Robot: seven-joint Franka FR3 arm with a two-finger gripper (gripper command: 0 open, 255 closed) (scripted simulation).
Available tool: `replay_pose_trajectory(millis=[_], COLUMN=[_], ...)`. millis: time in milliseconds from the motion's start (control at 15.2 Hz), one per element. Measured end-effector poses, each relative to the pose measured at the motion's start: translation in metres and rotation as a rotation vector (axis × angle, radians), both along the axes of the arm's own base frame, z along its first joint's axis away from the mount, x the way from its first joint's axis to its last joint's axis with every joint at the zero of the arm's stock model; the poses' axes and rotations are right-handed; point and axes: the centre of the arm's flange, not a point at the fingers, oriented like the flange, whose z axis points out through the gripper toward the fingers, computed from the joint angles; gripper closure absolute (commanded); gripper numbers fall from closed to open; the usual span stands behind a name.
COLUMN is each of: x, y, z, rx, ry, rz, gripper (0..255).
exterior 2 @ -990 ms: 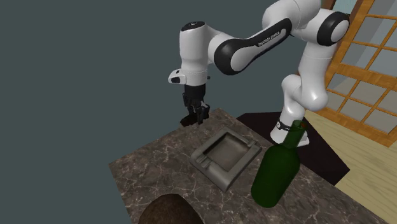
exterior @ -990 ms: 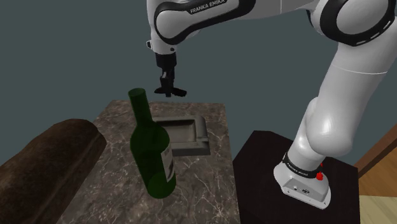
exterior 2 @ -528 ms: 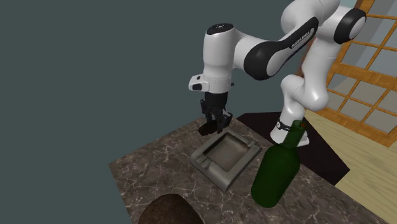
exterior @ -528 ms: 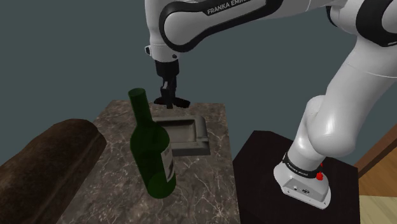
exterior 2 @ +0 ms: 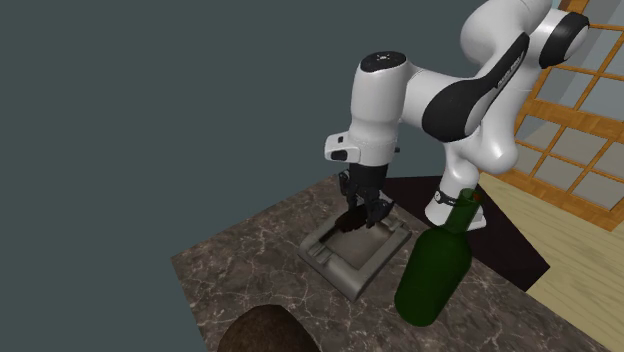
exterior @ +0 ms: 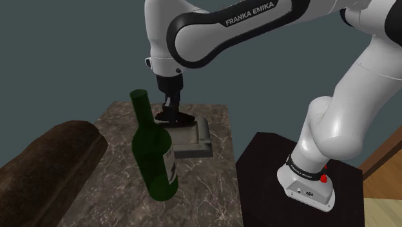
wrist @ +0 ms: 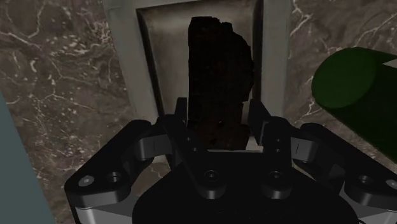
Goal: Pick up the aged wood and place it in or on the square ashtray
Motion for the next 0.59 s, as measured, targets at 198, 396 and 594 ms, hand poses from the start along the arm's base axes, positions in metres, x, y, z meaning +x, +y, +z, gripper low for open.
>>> replay_pose_trajectory(millis=[198,396,594], x=[-0.003,-0.002,-0.002], y=[0.000,0.000,0.000], z=[-0.017,-0.032,-0.049], rx=[0.000,0.000,0.000], ry=[0.000,0.000,0.000], rz=[0.000,-0.001,0.000], gripper=[255,255,255])
